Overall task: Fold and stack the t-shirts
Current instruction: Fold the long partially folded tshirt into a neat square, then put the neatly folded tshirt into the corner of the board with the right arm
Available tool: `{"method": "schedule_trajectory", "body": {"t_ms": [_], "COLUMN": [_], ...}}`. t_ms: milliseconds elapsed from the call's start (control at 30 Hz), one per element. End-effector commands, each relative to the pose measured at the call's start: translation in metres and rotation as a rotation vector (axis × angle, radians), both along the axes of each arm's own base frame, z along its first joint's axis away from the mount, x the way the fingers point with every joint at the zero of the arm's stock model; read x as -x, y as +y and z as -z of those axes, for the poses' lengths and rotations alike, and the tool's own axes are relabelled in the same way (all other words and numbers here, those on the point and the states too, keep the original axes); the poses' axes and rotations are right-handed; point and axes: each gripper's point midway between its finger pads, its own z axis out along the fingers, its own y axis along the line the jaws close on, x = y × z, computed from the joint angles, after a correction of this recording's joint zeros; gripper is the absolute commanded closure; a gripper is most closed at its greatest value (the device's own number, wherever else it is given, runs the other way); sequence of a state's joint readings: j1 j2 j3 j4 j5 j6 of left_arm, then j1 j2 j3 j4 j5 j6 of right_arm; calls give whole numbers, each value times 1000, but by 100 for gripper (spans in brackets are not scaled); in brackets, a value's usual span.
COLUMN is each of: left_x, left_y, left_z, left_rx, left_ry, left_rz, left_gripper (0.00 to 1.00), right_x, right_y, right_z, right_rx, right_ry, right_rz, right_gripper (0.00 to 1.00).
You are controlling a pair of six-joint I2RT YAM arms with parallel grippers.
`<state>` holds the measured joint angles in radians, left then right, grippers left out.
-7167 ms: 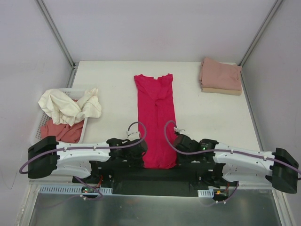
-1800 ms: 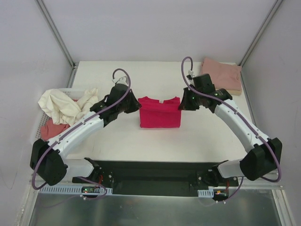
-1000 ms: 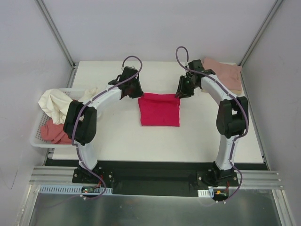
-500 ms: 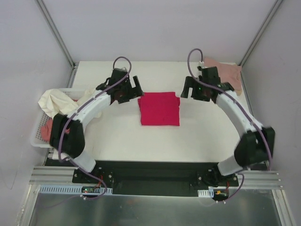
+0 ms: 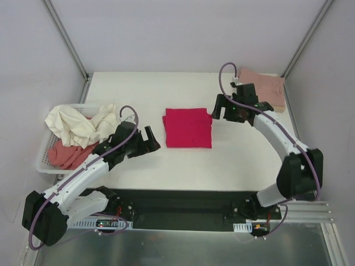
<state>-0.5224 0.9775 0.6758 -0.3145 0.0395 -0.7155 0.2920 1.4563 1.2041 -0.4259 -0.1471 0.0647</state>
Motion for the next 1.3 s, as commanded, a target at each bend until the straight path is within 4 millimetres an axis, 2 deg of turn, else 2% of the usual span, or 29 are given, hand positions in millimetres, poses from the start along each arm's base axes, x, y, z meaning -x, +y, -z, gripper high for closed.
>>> {"method": "schedule_trajectory", "body": {"t_ms": [0, 33, 100, 133, 167, 233, 300, 433, 633, 833, 900, 933, 1000, 1033, 1167, 1200, 1233, 1267], "left_x": [17, 19, 22, 23, 25, 27, 28, 31, 31, 32, 32, 32, 32, 32, 31, 31, 30, 29], "left_y": [14, 15, 22, 23, 25, 27, 29, 30, 29, 30, 30, 30, 30, 30, 31, 31, 30, 30], "left_z": [23, 25, 36, 38, 42, 48, 54, 62, 66, 66, 67, 66, 66, 65, 67, 68, 67, 67], "left_rx": [4, 10, -13, -17, -26, -43, -56, -74, -84, -79, -78, -77, -76, -72, -79, -80, -79, -82], "left_ry": [43, 44, 56, 57, 66, 77, 90, 121, 140, 139, 140, 141, 141, 138, 146, 149, 148, 151], "left_rz": [-73, -76, -103, -106, -108, -104, -105, -101, -95, -104, -108, -110, -109, -112, -123, -125, -124, -125], "left_gripper": [1, 1, 1, 1, 1, 1, 1, 1, 1, 1, 1, 1, 1, 1, 1, 1, 1, 1], "right_x": [-22, -25, -38, -36, -41, -43, -45, -35, -27, -19, -17, -18, -19, -20, -37, -43, -53, -62], "right_y": [18, 23, 27, 31, 37, 43, 44, 53, 62, 69, 71, 72, 73, 74, 71, 71, 62, 52], "right_z": [8, 29, 34, 54, 55, 82, 91, 117, 143, 161, 168, 168, 171, 170, 160, 152, 146, 139], "right_rx": [37, 71, 100, 123, 124, 176, 208, 221, 237, 247, 252, 252, 257, 261, 308, 326, 387, 448], "right_ry": [60, 120, 136, 197, 198, 256, 273, 353, 414, 460, 470, 469, 468, 461, 385, 352, 306, 265], "right_rz": [-47, -56, -49, -62, -70, -75, -61, -72, -77, -96, -99, -101, -107, -113, -164, -186, -204, -185], "right_gripper": [3, 3, 3, 3, 3, 3, 3, 1, 9, 26, 37, 47, 57, 67, 89, 93, 98, 99]}}
